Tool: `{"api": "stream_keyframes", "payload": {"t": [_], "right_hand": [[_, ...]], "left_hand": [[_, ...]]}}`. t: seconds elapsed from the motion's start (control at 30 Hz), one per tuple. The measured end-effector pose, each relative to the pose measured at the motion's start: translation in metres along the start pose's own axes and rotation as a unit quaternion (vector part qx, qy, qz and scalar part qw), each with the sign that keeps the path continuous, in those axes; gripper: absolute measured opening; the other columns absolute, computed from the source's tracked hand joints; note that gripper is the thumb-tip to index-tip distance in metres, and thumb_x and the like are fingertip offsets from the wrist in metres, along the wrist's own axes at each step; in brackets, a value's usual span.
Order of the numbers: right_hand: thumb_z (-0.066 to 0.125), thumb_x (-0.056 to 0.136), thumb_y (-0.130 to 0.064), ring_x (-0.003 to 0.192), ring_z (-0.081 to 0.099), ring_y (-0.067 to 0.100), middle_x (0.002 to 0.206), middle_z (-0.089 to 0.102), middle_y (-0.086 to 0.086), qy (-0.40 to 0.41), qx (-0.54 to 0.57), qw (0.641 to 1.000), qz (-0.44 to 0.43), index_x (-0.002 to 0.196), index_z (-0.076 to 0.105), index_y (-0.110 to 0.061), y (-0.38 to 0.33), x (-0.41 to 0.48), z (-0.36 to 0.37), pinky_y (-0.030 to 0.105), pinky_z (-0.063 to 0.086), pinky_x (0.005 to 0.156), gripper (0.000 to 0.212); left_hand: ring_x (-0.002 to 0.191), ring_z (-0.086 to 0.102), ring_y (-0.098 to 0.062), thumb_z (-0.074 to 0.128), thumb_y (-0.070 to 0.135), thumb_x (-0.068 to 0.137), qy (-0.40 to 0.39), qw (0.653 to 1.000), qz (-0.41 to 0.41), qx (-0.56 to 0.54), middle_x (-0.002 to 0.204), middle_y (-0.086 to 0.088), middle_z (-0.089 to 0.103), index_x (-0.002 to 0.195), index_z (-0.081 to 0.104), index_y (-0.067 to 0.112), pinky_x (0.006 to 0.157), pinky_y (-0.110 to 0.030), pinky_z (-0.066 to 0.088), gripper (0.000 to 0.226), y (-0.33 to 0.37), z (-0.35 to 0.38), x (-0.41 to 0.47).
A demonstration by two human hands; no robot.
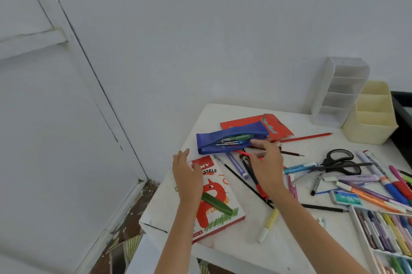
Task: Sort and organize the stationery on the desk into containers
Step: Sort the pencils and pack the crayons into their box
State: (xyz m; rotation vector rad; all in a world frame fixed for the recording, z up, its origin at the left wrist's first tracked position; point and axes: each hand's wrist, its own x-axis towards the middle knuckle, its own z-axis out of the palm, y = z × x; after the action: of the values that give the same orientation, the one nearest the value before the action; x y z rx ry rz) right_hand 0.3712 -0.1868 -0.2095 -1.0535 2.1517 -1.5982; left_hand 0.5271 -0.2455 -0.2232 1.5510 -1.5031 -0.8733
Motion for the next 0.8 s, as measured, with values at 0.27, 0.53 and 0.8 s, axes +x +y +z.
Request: {"api": "stream_keyframes", "payload": {"t": [0.27, 0.53, 0.8], "right_hand": [[0.053, 0.094, -0.008, 0.078, 0.056, 0.000, 0.107, 0.059, -0.003, -0.162, -0.045, 0.985, 0.023, 0.117, 0.059, -0.012, -0.011, -0.063, 0.022, 0.008, 0.046, 0.067, 0.024], [0.059, 0.092, -0.014, 0.086, 0.061, 0.005, 0.102, 0.065, -0.001, -0.180, 0.063, 0.975, 0.117, 0.117, 0.061, -0.017, -0.021, -0.090, 0.003, 0.014, 0.053, 0.068, 0.026], [0.056, 0.092, -0.005, 0.089, 0.070, 0.026, 0.104, 0.069, 0.010, -0.213, 0.374, 0.867, 0.251, 0.114, 0.061, -0.019, -0.041, -0.112, -0.055, 0.039, 0.058, 0.077, 0.026]], "left_hand": [[0.138, 0.028, -0.023, 0.056, 0.017, 0.093, 0.049, 0.997, -0.038, 0.043, 0.150, -0.009, 0.030, 0.142, 0.035, 0.012, 0.107, -0.038, 0.034, 0.053, -0.015, -0.012, -0.056], [0.123, 0.043, -0.025, 0.061, 0.025, 0.089, 0.083, 0.995, -0.062, 0.012, 0.137, -0.009, 0.046, 0.137, 0.041, 0.014, 0.098, -0.040, 0.042, 0.054, -0.012, -0.033, -0.080], [0.138, 0.026, -0.027, 0.058, 0.075, 0.058, 0.010, 0.999, -0.006, 0.050, 0.150, -0.005, 0.027, 0.145, 0.023, 0.029, 0.109, -0.055, 0.030, 0.105, 0.028, -0.036, -0.114]]}}
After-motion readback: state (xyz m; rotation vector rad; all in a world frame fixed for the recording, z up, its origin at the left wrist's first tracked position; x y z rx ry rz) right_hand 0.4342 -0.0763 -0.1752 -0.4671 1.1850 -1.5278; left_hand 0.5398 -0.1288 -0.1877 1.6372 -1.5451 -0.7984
